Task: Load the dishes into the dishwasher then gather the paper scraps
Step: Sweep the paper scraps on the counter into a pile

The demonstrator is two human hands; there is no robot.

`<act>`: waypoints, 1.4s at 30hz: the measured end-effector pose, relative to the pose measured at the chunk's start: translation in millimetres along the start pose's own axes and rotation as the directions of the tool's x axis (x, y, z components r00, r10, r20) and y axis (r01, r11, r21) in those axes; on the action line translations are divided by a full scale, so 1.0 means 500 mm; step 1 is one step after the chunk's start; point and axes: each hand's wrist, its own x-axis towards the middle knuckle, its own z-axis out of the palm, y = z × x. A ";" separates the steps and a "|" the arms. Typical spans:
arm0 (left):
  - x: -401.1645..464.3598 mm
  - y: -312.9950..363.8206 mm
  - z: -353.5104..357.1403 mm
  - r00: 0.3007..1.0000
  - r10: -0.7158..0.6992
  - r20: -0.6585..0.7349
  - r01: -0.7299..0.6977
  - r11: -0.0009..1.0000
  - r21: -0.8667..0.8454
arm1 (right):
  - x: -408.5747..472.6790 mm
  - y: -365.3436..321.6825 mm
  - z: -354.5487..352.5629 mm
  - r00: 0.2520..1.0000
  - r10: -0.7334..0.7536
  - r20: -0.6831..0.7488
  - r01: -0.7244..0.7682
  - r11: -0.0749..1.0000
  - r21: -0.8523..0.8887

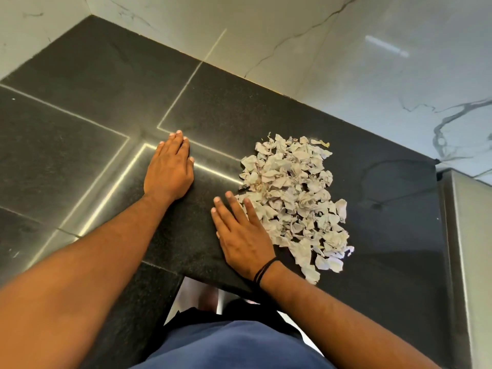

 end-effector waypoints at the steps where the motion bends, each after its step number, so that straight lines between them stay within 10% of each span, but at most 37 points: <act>1: -0.001 0.000 0.000 1.000 0.000 -0.002 0.000 1.000 -0.002 | -0.009 0.003 0.008 1.000 -0.005 0.002 0.005 1.000 -0.012; 12: 0.000 0.000 0.001 1.000 0.004 -0.016 -0.004 1.000 -0.011 | 0.020 0.101 -0.013 0.991 0.115 -0.064 -0.120 0.989 -0.084; 20: -0.001 0.001 0.001 1.000 0.008 -0.026 -0.008 1.000 -0.013 | 0.015 0.019 0.015 0.991 -0.133 -0.008 0.133 0.991 -0.004; 32: -0.004 0.004 -0.001 1.000 -0.013 -0.024 0.012 0.999 -0.034 | 0.164 0.108 -0.022 0.997 0.067 -0.041 -0.071 0.992 -0.103; 42: -0.003 -0.003 0.000 1.000 -0.028 0.004 0.028 0.999 -0.035 | 0.279 0.232 -0.032 0.865 0.437 0.246 -0.379 0.891 -0.250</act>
